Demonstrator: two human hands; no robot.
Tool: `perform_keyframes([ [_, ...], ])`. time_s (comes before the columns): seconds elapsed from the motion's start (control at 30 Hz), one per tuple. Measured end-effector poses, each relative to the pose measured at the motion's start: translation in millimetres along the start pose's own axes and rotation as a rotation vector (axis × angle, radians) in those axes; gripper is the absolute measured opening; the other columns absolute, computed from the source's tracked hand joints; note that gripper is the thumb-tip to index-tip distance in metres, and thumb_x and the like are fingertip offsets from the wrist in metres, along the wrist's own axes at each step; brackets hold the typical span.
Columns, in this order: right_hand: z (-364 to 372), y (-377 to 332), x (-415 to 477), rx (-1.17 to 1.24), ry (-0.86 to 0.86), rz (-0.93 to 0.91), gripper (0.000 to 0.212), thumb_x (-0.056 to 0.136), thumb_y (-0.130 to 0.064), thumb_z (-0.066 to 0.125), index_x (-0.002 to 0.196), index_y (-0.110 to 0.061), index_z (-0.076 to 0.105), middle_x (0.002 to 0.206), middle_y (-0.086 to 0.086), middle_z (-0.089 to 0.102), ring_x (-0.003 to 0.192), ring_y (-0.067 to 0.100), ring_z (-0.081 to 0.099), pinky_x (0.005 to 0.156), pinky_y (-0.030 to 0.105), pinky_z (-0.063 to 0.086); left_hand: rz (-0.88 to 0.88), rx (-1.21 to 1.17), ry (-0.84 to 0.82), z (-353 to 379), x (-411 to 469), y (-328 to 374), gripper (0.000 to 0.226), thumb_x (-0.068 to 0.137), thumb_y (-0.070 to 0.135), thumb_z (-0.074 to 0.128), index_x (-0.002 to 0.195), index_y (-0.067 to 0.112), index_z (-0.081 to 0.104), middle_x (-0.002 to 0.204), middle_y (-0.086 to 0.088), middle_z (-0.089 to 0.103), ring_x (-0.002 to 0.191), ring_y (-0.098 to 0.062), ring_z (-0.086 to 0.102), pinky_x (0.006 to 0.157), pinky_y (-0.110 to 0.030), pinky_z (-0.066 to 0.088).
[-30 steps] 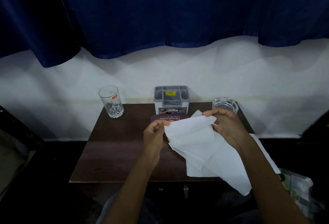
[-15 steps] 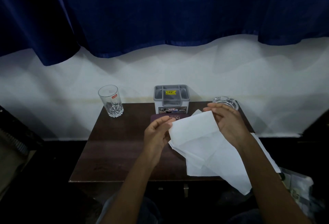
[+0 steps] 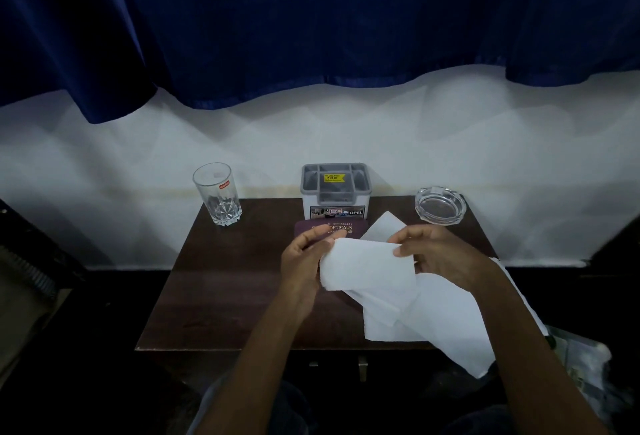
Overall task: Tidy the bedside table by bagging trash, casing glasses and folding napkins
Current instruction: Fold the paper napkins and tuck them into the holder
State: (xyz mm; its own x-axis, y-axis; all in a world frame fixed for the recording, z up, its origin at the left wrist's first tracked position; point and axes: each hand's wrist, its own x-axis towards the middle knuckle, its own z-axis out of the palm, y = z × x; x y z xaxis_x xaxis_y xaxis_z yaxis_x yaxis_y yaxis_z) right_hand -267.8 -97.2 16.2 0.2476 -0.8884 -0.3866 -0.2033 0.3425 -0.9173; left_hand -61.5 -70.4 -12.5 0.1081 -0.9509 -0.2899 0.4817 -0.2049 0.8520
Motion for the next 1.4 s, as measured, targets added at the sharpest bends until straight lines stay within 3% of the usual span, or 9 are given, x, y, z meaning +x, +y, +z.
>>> perform_keyframes([
  [0.13,2,-4,-1,0.131,0.022,-0.076,0.013,0.081,0.003,0.058,0.08,-0.008,0.065,0.076,0.009,0.062,0.069,0.018,0.059,0.057,0.024,0.049,-0.129,-0.029,-0.081,2,-2,1,0.007,0.087,0.018,0.061,0.093,0.014,0.064,0.094,-0.005,0.074,0.089,-0.019,0.068,0.083,-0.04,0.053],
  [0.3,1,-5,0,0.264,0.067,-0.119,0.016,0.082,0.003,0.058,0.083,-0.011,0.064,0.078,0.006,0.063,0.071,0.017,0.059,0.054,0.024,0.048,-0.253,0.252,-0.194,2,-4,-5,0.044,0.07,0.01,0.078,0.108,0.023,0.062,0.107,-0.004,0.069,0.092,-0.021,0.066,0.072,-0.032,0.054],
  [0.47,-3,-6,0,0.33,0.058,-0.151,0.028,0.078,0.01,0.058,0.091,-0.014,0.064,0.08,0.002,0.065,0.069,0.015,0.063,0.054,0.023,0.052,-0.188,0.224,-0.121,2,-4,-8,0.015,0.079,0.005,0.069,0.091,0.013,0.068,0.097,-0.009,0.071,0.087,-0.022,0.065,0.085,-0.035,0.052],
  [0.6,-2,-6,3,0.403,0.036,-0.177,0.04,0.076,0.019,0.053,0.102,-0.011,0.062,0.086,0.005,0.066,0.07,0.015,0.067,0.058,0.023,0.056,-0.135,0.193,-0.093,3,-5,-5,0.012,0.087,0.012,0.061,0.098,0.016,0.066,0.095,-0.003,0.071,0.085,-0.016,0.066,0.07,-0.026,0.057],
  [0.73,-3,-5,2,0.403,-0.031,-0.102,0.035,0.082,0.008,0.054,0.109,-0.012,0.063,0.097,0.002,0.068,0.085,0.016,0.065,0.063,0.024,0.055,-0.109,0.202,-0.055,7,-6,-3,0.017,0.09,0.016,0.057,0.106,0.016,0.062,0.099,-0.004,0.067,0.091,-0.019,0.062,0.065,-0.027,0.055],
  [0.87,0,-1,3,0.347,-0.038,0.012,0.017,0.084,0.001,0.058,0.094,-0.009,0.068,0.086,0.004,0.075,0.079,0.017,0.071,0.07,0.033,0.059,-0.105,0.189,-0.048,7,-6,-3,0.01,0.089,0.02,0.06,0.098,0.022,0.064,0.1,-0.003,0.066,0.092,-0.018,0.062,0.055,-0.023,0.053],
  [1.0,0,4,8,0.372,0.088,0.002,0.029,0.082,0.0,0.061,0.111,0.001,0.062,0.108,0.017,0.069,0.093,0.028,0.067,0.077,0.039,0.056,-0.075,0.304,-0.097,7,-4,0,0.024,0.081,0.013,0.069,0.104,0.013,0.065,0.086,-0.001,0.069,0.063,-0.01,0.06,0.047,-0.018,0.047],
  [1.1,3,10,10,0.36,0.174,-0.008,0.019,0.084,0.002,0.058,0.101,-0.004,0.064,0.103,0.014,0.067,0.086,0.025,0.065,0.063,0.03,0.054,-0.001,0.358,-0.05,3,2,1,0.026,0.081,0.005,0.068,0.105,-0.002,0.064,0.073,-0.002,0.067,0.041,-0.002,0.053,0.042,-0.014,0.044],
  [1.4,19,-18,34,0.54,0.239,-0.092,0.022,0.083,0.012,0.048,0.085,-0.005,0.062,0.078,0.006,0.069,0.076,0.02,0.061,0.051,0.021,0.052,0.07,0.155,0.148,-7,15,12,0.015,0.092,0.021,0.053,0.101,0.012,0.062,0.075,-0.007,0.071,0.034,-0.004,0.047,0.038,-0.016,0.041],
])
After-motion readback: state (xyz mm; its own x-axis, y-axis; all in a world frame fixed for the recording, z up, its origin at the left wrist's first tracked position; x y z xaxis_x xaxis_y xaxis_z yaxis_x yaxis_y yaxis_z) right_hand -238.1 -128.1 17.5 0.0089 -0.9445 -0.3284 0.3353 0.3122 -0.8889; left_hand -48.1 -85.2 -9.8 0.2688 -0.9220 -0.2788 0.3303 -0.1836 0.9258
